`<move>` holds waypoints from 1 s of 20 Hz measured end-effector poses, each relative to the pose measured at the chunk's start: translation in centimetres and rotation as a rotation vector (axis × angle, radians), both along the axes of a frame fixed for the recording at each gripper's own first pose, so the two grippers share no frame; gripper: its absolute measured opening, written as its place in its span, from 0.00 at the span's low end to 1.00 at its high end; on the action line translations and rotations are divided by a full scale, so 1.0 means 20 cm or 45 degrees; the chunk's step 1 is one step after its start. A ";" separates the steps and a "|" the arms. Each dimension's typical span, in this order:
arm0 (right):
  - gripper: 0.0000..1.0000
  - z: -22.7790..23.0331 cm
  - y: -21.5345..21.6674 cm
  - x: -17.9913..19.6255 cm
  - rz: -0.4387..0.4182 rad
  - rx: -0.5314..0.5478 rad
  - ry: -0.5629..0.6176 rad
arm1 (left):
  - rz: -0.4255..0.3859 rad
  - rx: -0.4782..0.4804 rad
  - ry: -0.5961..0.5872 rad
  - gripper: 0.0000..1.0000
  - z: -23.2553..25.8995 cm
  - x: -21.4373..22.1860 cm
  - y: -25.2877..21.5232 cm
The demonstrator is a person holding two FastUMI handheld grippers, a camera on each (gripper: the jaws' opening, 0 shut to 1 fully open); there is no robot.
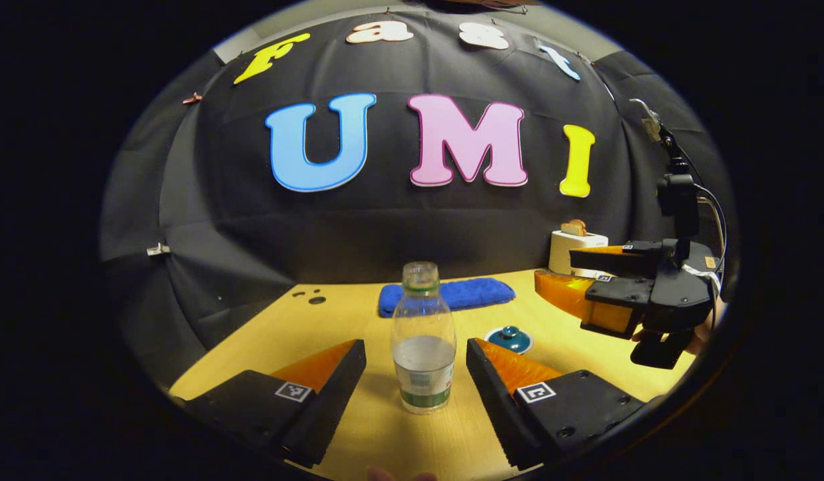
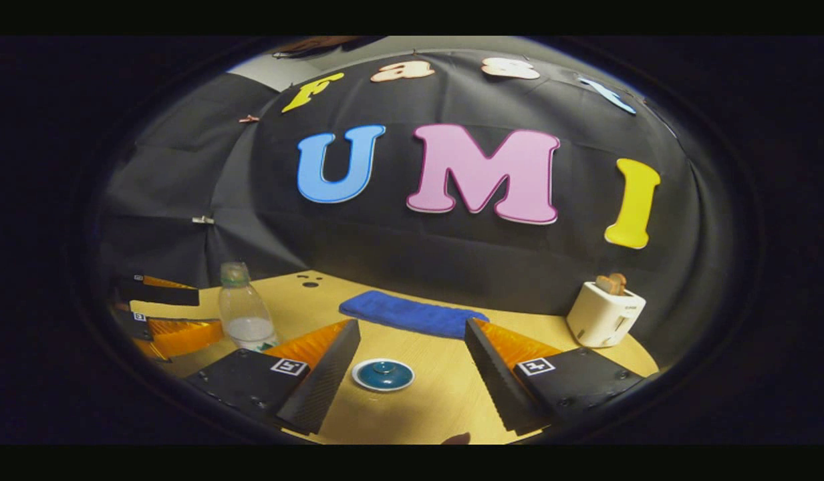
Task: Open the teacup lid with one hand, grasp the water bottle and pour water into the teacup with the other hand; after pouring, place the water bottle on the coaster and then close the teacup lid.
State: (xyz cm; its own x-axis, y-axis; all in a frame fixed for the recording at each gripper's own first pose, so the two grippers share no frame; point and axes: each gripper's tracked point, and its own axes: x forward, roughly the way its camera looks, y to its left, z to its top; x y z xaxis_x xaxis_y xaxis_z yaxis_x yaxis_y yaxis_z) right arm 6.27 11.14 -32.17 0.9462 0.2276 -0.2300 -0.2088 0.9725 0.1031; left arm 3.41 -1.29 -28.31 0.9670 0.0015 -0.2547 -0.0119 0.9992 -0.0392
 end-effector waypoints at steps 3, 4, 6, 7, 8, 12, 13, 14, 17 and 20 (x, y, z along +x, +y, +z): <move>0.97 -0.16 0.07 0.05 0.033 0.000 0.031 | -0.014 -0.002 0.020 0.95 -0.16 0.04 -0.03; 0.97 -0.20 0.09 0.06 0.048 0.004 0.046 | -0.023 0.009 0.029 0.95 -0.20 0.06 -0.03; 0.95 -0.26 0.12 0.08 0.067 -0.002 0.068 | -0.038 0.021 0.033 0.98 -0.25 0.08 -0.05; 0.95 -0.29 0.13 0.09 0.072 -0.010 0.072 | -0.044 0.018 0.032 0.95 -0.28 0.10 -0.05; 0.95 -0.30 0.14 0.10 0.077 -0.017 0.077 | -0.051 0.015 0.034 0.95 -0.29 0.12 -0.05; 0.79 -0.36 0.18 0.12 0.099 -0.007 0.106 | -0.039 -0.006 0.033 0.95 -0.30 0.17 -0.04; 0.78 -0.37 0.19 0.12 0.102 -0.009 0.114 | -0.035 -0.008 0.037 0.95 -0.32 0.17 -0.04; 0.78 -0.39 0.20 0.12 0.107 -0.007 0.121 | -0.033 -0.010 0.039 0.95 -0.32 0.18 -0.04; 0.74 -0.43 0.20 0.13 0.112 -0.009 0.150 | -0.033 -0.005 0.044 0.95 -0.33 0.18 -0.05; 0.44 -0.46 0.24 0.12 0.135 0.060 0.194 | -0.026 0.003 0.045 0.95 -0.33 0.19 -0.04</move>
State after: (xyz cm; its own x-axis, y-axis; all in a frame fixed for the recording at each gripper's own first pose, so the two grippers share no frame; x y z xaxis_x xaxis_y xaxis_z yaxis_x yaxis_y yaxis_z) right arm 8.73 15.88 -41.36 0.8715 0.3381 -0.3552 -0.2882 0.9392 0.1866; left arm 7.13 -2.14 -34.90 0.9573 -0.0173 -0.2886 0.0070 0.9993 -0.0367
